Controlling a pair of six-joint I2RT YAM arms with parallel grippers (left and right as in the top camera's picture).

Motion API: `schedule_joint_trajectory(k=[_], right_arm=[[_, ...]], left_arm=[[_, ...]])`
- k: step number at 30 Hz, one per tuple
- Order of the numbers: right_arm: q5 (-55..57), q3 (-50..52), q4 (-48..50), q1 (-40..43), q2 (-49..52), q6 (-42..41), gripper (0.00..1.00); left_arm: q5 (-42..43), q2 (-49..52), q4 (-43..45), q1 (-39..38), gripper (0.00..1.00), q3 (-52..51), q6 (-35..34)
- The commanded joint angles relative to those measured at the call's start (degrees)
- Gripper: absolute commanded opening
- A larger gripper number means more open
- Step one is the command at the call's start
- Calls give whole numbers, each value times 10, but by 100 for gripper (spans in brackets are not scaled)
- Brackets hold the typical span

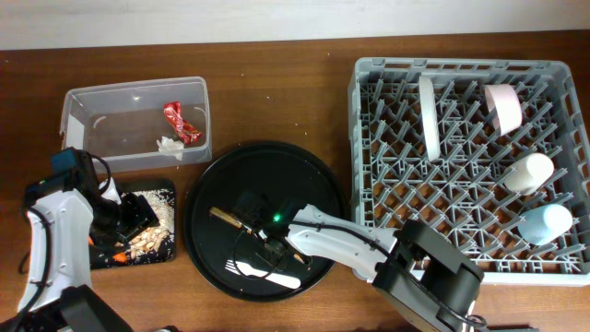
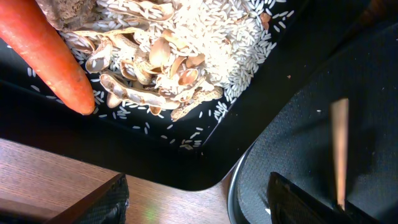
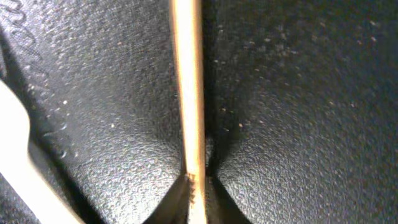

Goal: Sort waste into correct bins and load items into the dishwasher rack

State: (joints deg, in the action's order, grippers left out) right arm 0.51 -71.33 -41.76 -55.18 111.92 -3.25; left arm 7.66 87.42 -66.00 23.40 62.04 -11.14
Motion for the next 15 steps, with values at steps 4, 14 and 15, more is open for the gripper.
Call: schedule_joint_trajectory(k=[4,14,15], right_arm=[[22,-6,-23,11,-24,-68,4],[60,-45,-138,159,-249,-96,4],[60,-45,-157,187,-271,-96,4]], left_arm=[[-2,-5,2,0,71,6,9],[-2,-5,2,0,71,6,9],[-2,-5,2,0,71,6,9]])
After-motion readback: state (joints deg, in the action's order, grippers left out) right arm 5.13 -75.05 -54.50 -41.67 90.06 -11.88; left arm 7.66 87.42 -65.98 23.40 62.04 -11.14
